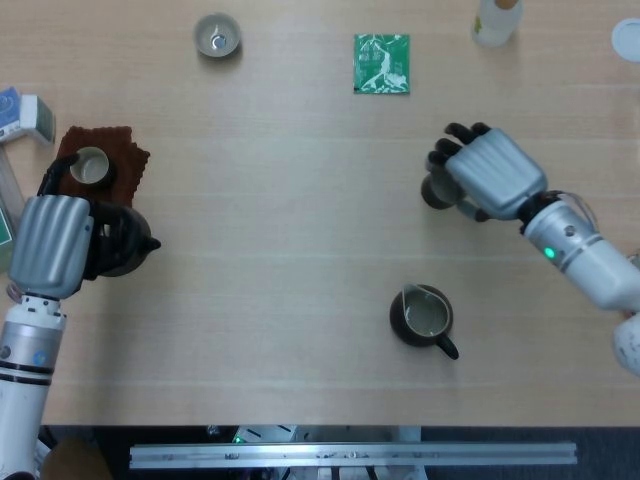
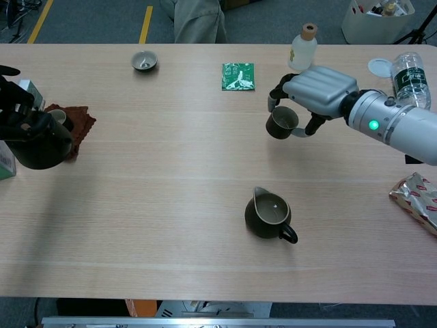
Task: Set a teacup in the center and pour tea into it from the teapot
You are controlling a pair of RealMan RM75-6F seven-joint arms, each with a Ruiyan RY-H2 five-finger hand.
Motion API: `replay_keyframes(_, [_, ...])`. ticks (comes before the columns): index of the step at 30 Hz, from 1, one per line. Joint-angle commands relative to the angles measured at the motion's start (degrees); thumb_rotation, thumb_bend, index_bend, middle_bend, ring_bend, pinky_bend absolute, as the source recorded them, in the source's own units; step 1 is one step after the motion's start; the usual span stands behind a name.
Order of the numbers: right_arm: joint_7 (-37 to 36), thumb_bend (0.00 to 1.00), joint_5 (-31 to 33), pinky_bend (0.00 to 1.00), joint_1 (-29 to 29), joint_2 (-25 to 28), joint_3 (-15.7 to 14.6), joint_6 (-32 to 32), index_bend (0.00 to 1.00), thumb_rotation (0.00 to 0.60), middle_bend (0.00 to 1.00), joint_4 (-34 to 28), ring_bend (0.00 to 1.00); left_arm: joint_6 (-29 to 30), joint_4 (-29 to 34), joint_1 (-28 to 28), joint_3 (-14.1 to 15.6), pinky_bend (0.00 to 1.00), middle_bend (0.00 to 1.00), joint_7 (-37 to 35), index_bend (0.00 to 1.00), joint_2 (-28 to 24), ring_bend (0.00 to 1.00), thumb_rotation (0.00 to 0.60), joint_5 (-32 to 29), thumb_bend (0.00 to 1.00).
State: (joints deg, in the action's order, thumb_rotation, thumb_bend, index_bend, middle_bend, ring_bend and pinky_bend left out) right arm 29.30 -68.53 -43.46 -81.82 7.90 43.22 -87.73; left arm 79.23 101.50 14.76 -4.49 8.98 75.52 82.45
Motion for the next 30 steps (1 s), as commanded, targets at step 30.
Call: replay_keyframes(30, [21.0, 0.26, 28.3, 0.3, -22.8, -20.8, 1.3, -0.2, 0.45, 0.6, 0.32, 11.6, 0.17, 0.8, 2.9, -0.6, 1.0, 0.14, 1.0, 2.6, 0.91, -1.3, 0.85, 0.579, 2.1, 0.38])
